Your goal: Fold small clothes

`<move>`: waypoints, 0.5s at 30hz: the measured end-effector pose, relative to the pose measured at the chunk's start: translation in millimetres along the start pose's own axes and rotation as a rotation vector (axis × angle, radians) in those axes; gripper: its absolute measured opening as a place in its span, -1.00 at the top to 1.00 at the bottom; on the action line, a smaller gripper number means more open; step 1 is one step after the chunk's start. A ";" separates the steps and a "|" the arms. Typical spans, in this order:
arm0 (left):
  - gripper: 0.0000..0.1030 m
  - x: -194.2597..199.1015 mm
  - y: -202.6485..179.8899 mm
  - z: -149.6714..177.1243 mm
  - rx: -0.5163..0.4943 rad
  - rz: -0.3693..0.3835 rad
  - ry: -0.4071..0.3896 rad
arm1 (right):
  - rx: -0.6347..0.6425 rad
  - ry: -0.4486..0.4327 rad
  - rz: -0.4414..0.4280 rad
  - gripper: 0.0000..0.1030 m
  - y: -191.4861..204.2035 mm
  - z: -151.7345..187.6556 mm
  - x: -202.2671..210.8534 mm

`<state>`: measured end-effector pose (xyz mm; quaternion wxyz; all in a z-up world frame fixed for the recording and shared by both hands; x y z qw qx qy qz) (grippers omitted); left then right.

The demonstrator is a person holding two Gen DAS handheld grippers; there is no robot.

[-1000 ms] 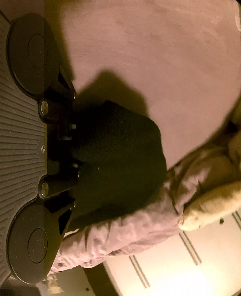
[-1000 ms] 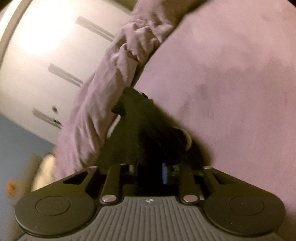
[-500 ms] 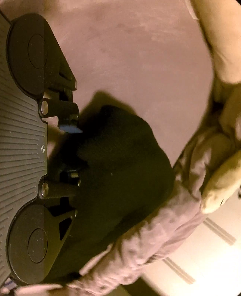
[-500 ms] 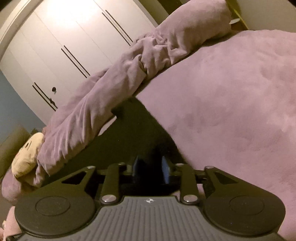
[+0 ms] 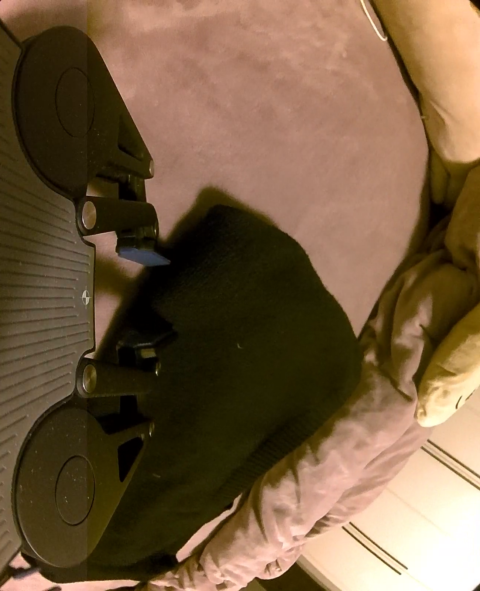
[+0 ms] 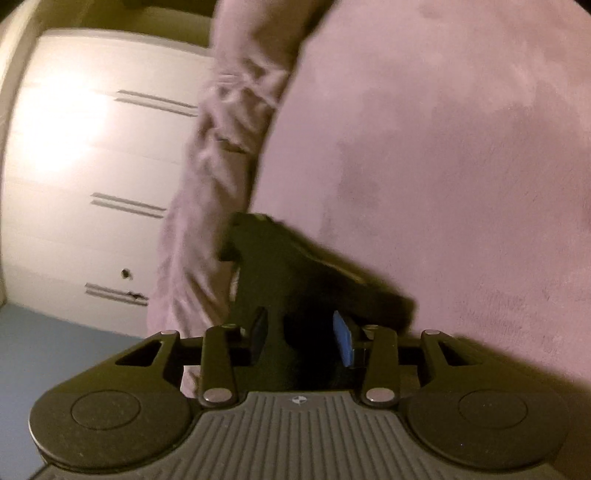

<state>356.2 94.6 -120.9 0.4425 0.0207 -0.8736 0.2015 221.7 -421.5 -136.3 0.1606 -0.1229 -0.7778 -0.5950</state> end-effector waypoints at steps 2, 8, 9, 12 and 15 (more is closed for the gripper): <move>0.14 -0.9 0.6 1.6 0.004 -0.003 0.006 | 0.034 0.033 -0.019 0.22 8.2 5.8 -0.8; 0.06 2.5 0.6 5.0 -0.002 0.000 0.021 | -0.043 0.071 0.027 0.22 -9.6 7.2 -23.6; 0.05 2.8 1.5 5.0 -0.007 -0.001 0.024 | -0.090 0.065 0.018 0.22 -13.9 4.6 -26.8; 0.01 3.6 2.5 4.3 -0.027 0.002 0.030 | -0.196 0.059 -0.009 0.22 -22.4 -0.5 -25.9; 0.00 4.8 2.5 4.0 -0.040 -0.003 0.029 | -0.179 0.039 -0.007 0.22 -21.6 -7.8 -16.5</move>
Point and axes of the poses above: each gripper's, at about its wrist camera, not at the fingertips, and x roughly against the way its jaws point, y to its left, z to its underside, the point moved 9 cm from there along -x, roughly the way its jaws point, and after that the axes turned 1 degree about -y, right-handed, at the moved point
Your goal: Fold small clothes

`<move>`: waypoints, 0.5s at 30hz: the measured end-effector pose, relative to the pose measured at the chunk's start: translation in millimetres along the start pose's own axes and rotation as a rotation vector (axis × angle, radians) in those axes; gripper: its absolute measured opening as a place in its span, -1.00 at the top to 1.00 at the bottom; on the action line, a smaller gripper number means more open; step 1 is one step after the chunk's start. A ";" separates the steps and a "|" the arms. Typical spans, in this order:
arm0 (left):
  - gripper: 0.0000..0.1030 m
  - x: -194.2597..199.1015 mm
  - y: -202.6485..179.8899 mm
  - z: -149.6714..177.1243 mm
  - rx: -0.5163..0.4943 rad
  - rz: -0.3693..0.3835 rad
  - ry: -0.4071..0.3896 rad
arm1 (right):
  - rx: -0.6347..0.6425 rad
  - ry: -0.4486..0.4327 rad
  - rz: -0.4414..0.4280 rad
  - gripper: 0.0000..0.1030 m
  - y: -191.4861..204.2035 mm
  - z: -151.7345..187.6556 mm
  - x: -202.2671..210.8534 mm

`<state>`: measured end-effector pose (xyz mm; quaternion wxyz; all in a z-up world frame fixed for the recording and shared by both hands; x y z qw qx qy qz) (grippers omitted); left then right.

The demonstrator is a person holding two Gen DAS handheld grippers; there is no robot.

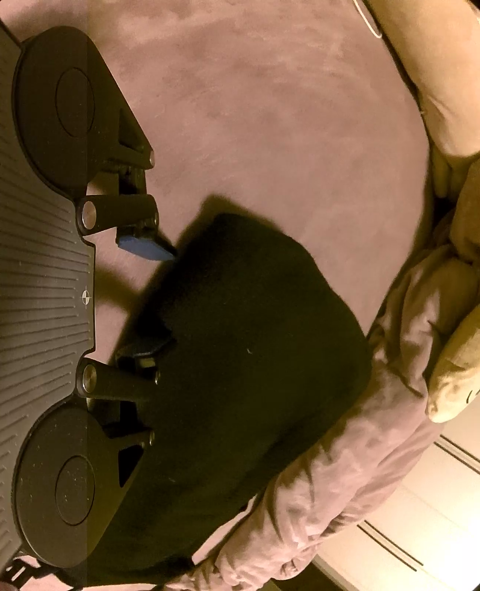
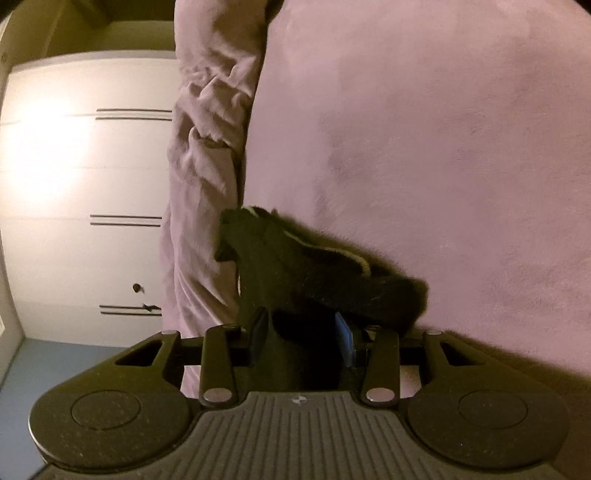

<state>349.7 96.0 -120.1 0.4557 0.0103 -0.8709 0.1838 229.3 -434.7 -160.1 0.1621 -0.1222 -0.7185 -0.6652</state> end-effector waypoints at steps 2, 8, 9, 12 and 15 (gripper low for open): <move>0.00 0.4 -0.4 0.3 -0.009 -0.003 -0.002 | 0.118 -0.039 0.029 0.22 7.7 -6.7 9.9; -0.07 1.4 -1.1 5.1 -0.031 -0.009 0.005 | 0.529 -0.013 0.124 -0.02 31.2 -13.2 14.3; -0.07 1.5 -1.7 5.6 -0.033 -0.012 0.006 | 0.563 0.024 0.125 -0.11 32.0 -10.8 11.7; -0.10 3.1 -5.3 7.2 -0.046 -0.022 0.018 | 0.704 0.089 0.130 -0.14 39.1 -2.6 -1.4; -0.13 4.9 -9.2 8.5 -0.076 -0.038 0.031 | 0.705 0.149 0.113 -0.19 38.5 -0.5 -10.9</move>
Point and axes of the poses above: each gripper's, at about its wrist camera, not at the fingertips, and x roughly against the way its jaws point, y to its left, z to its underside, the point moved 9 cm from there along -x, roughly the way its jaws point, and after that the axes turned 1 degree about -y, right-handed, at the moved point
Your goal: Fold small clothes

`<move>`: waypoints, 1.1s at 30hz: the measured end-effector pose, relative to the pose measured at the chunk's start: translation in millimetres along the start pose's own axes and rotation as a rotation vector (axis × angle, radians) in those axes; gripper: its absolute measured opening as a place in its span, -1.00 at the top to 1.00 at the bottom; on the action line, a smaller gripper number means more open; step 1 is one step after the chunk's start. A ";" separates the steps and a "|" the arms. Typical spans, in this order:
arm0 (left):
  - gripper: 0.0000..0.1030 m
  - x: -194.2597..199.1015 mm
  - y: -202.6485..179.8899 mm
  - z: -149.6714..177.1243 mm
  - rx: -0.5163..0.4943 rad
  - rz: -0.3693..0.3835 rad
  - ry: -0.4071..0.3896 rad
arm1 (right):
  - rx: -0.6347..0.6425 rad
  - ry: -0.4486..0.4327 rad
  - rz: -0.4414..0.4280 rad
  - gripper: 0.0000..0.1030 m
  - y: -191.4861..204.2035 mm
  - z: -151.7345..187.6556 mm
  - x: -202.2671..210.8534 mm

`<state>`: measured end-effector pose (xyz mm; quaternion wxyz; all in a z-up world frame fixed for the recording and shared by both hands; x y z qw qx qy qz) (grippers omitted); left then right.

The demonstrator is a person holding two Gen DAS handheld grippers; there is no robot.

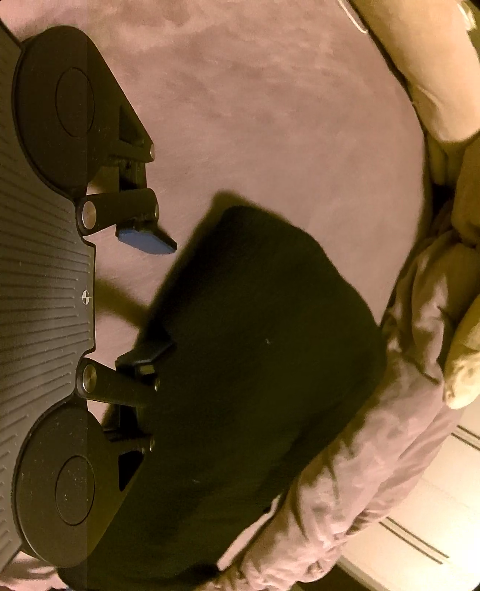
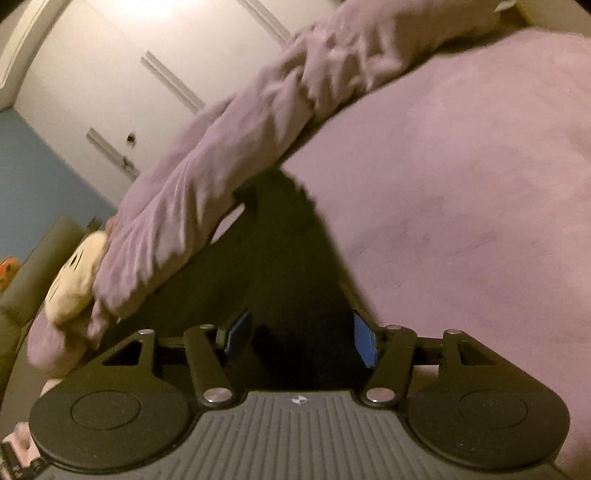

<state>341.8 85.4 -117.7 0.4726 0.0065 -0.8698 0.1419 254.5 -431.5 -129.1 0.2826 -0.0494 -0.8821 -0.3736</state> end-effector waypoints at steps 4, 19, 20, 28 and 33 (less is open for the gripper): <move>-0.17 0.3 -3.4 2.2 -0.047 -0.031 0.002 | -0.016 0.005 -0.025 -0.12 1.0 -8.8 -7.4; -0.22 0.9 -7.3 8.0 -0.090 -0.054 0.013 | -0.024 0.104 0.002 0.18 10.3 -7.9 -35.1; -0.22 1.1 -7.4 8.6 -0.087 -0.053 0.013 | -0.008 0.103 0.010 0.26 12.4 -8.0 -34.7; -0.23 9.1 -5.0 5.3 -0.072 -0.028 -0.013 | 0.196 -0.053 0.045 0.82 45.4 -12.3 1.7; -0.50 9.1 13.5 -0.4 0.008 -0.018 -0.033 | 0.181 0.019 0.193 0.70 8.3 2.8 -9.5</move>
Point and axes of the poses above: each gripper's, at about its wrist camera, not at the fingertips, and x roughly against the way its jaws point, y to its left, z to its underside, the point moved 9 cm from there along -x, roughly the way its jaws point, and after that the axes turned 1 degree about -y, right-handed, at the moved point
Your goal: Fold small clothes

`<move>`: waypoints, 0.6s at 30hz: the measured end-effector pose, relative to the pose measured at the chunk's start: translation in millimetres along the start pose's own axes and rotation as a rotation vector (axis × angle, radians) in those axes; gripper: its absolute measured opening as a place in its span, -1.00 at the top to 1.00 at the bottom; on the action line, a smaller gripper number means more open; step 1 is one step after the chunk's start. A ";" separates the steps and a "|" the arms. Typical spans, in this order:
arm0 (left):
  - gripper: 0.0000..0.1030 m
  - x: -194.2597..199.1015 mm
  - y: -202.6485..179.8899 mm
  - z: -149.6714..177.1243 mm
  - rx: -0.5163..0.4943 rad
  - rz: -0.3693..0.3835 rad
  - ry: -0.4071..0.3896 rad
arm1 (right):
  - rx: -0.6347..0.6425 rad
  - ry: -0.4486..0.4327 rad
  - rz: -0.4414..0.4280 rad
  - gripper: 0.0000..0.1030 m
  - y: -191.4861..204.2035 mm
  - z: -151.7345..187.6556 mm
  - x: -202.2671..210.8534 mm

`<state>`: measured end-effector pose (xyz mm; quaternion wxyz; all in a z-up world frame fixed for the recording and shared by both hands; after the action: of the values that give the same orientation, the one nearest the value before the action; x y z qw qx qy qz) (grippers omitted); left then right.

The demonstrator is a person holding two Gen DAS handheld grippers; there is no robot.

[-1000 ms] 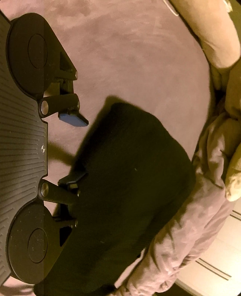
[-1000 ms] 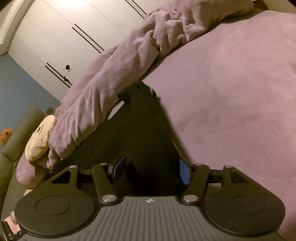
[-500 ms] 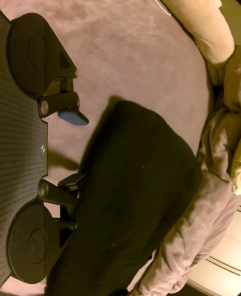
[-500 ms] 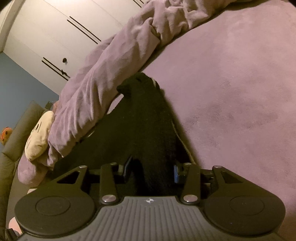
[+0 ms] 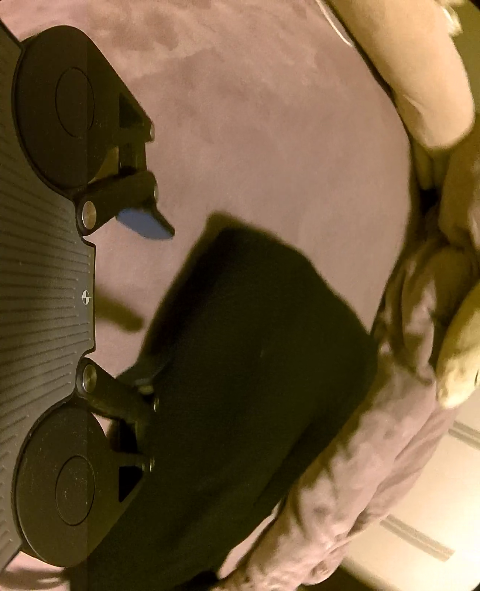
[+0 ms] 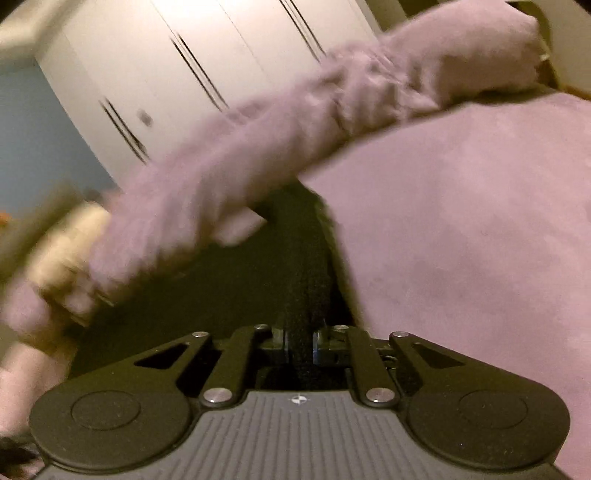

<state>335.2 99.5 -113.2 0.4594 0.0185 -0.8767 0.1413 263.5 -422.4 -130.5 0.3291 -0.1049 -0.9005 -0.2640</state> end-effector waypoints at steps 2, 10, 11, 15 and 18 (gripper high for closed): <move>-0.57 -1.3 5.7 0.3 0.056 0.053 0.011 | -0.042 -0.035 0.040 0.24 -6.7 -2.0 5.8; -0.62 -21.8 12.6 -10.6 0.304 0.221 0.008 | 0.057 -0.243 0.008 0.25 51.7 -11.9 50.2; -0.60 -26.4 11.8 -12.7 0.334 0.239 0.008 | 0.079 -0.238 -0.038 0.25 67.9 -6.2 48.8; -0.36 -46.1 15.9 -21.8 0.458 0.276 0.015 | 0.135 -0.196 -0.166 0.33 120.0 20.4 30.7; -0.26 -53.8 20.9 -27.1 0.512 0.301 0.014 | 0.217 -0.159 -0.160 0.66 154.6 39.5 1.4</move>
<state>384.6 121.5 -147.1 0.4198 0.0023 -0.8022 0.4244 297.3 -271.1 -92.2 0.2443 -0.0171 -0.9524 -0.1815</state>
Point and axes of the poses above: each gripper's, at about its wrist camera, not at the fingertips, and x roughly against the way its jaws point, y to its left, z to its underside, the point moved 9 cm from there along -x, roughly the way its jaws point, and after that the axes turned 1 degree about -y, right-handed, at the moved point
